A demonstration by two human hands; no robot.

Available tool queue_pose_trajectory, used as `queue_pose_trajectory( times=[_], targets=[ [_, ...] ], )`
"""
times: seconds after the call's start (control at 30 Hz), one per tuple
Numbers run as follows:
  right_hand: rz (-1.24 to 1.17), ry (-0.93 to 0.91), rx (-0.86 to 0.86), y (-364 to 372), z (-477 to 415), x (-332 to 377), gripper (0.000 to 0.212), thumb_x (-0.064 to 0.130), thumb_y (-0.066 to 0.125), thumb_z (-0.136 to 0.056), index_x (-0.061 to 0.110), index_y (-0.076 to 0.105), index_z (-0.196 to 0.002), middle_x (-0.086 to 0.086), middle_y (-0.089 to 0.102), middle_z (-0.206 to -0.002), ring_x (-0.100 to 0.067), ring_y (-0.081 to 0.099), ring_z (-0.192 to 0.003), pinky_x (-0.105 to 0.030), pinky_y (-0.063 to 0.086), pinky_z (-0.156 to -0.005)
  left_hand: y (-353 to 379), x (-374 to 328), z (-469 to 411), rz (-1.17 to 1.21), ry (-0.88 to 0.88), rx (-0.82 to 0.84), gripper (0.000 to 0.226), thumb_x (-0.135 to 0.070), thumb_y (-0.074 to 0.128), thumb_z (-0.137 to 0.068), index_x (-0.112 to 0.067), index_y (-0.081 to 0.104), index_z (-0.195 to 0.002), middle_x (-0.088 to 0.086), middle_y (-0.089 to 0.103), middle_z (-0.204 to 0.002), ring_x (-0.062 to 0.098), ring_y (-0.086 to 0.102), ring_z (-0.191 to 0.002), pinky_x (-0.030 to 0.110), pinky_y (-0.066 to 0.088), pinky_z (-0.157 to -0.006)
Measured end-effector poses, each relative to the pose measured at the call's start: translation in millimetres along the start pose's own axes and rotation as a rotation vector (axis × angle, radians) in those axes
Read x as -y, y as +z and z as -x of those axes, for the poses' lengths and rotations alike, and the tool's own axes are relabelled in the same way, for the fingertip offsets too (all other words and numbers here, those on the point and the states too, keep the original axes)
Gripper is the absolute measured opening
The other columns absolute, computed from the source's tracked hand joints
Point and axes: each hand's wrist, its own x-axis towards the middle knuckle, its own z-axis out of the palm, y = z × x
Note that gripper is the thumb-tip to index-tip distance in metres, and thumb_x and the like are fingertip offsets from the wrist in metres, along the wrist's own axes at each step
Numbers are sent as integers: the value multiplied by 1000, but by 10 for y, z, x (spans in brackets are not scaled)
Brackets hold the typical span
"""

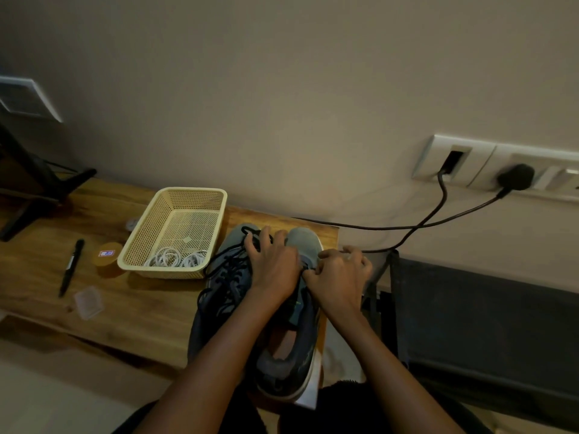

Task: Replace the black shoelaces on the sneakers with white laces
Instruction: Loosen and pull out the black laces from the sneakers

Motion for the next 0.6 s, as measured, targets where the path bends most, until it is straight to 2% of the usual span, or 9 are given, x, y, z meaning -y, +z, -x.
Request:
queue_pose_trajectory(
  times=[0.1, 0.27, 0.37, 0.47, 0.6],
  targets=[
    [14, 8, -18, 9, 3, -24, 33, 34, 55, -82, 15, 70, -103, 8, 60, -122, -22, 30, -127, -37, 16, -99, -25, 13, -6, 72, -15, -31, 20, -28, 46, -96, -23, 63, -104, -1, 26, -150, 26, 4, -142, 53, -3, -111],
    [0, 11, -3, 1, 6, -32, 30, 33, 55, -82, 14, 72, -97, 9, 60, -123, -21, 30, -126, -36, 18, -99, -150, 222, -83, 205, -188, -151, 17, -28, 48, -95, -22, 63, -101, -3, 36, -143, 21, 15, -137, 49, 7, -110],
    [-24, -2, 4, 11, 1, -13, 27, 32, 54, -83, 14, 72, -92, 8, 60, -123, -22, 28, -129, -36, 17, -99, -181, 273, -82, 214, -253, -161, 17, -26, 49, -94, -21, 62, -103, -3, 43, -138, 22, 21, -135, 47, 12, -109],
    [-44, -5, 18, 13, 0, -17, 26, 32, 54, -84, 15, 73, -90, 9, 59, -125, -21, 26, -131, -35, 15, -99, -164, 238, -64, 246, -143, -126, 20, -26, 53, -89, -27, 59, -108, -4, 39, -142, 23, 17, -136, 48, 11, -110],
    [-63, -16, 18, 3, 0, -15, 24, 33, 56, -84, 17, 72, -93, 9, 57, -127, -20, 24, -132, -34, 14, -98, -94, 85, -4, 110, 47, 14, 20, -32, 60, -86, -32, 58, -107, -2, 25, -150, 27, 1, -142, 54, -3, -111]
  ],
)
